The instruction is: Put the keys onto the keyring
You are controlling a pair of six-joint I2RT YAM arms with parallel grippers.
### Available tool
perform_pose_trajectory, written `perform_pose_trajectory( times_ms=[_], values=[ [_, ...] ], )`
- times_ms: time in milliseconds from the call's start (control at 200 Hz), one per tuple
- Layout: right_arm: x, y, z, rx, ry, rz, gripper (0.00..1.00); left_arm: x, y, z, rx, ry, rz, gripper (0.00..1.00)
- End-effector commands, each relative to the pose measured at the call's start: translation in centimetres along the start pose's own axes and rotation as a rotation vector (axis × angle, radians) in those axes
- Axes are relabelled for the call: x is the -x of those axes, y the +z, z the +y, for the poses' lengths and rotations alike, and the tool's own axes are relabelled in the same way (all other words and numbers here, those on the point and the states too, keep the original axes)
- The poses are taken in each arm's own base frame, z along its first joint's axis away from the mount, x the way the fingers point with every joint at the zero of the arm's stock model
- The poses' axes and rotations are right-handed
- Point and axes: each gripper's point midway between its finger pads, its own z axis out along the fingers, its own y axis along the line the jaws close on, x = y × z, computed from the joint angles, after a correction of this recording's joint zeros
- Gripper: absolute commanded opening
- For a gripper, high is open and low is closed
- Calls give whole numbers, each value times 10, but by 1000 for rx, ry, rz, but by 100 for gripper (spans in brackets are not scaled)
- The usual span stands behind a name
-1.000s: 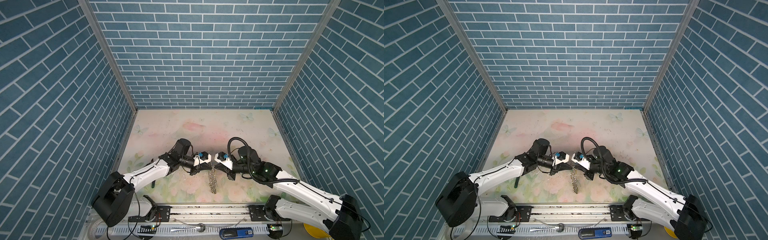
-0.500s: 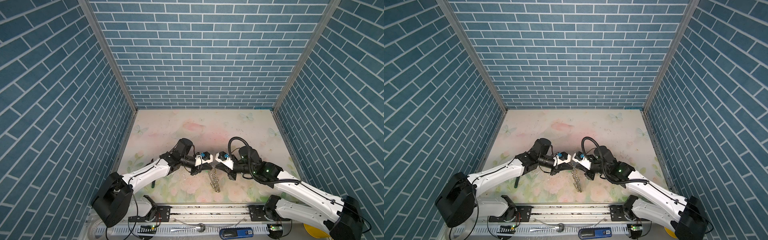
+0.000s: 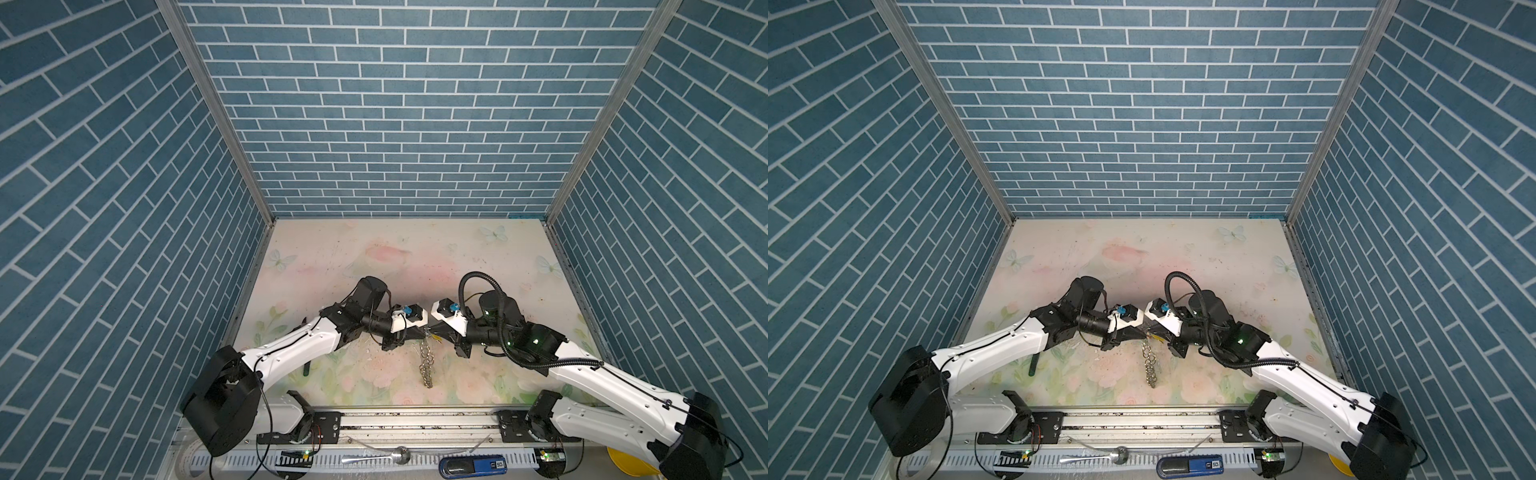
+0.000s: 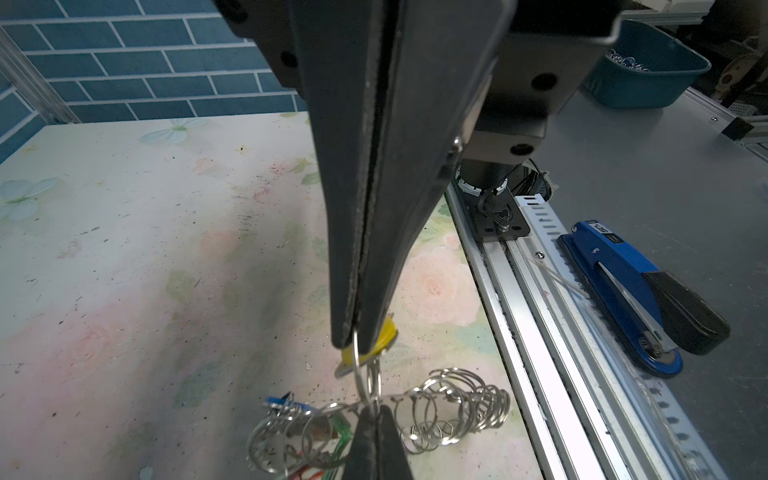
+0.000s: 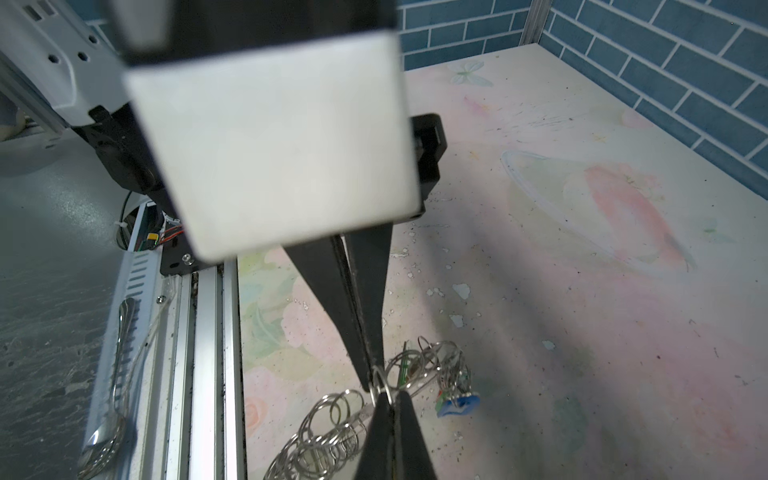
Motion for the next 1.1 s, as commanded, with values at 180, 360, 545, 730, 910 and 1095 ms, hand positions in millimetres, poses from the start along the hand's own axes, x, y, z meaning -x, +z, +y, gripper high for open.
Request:
perform_pose_trajectory(
  times_ms=[180, 360, 545, 730, 910, 1095],
  values=[
    [5, -4, -4, -29, -36, -49, 0, 14, 0, -11, -40, 0, -55, 0],
    [2, -10, -2, -38, -48, -36, 0, 14, -2, -10, -28, 1, -58, 0],
    [6, -20, 13, 28, -51, -44, 0, 12, -2, -8, -29, -5, -52, 0],
    [-4, -12, 11, 34, -42, 7, 0, 12, -3, -11, -37, 6, -59, 0],
    [-3, -9, 15, 71, -46, 17, 0, 13, -3, -13, -49, 11, -63, 0],
    [-2, -13, 23, 104, -44, -2, 0, 10, -3, -12, -46, 10, -55, 0]
  ],
)
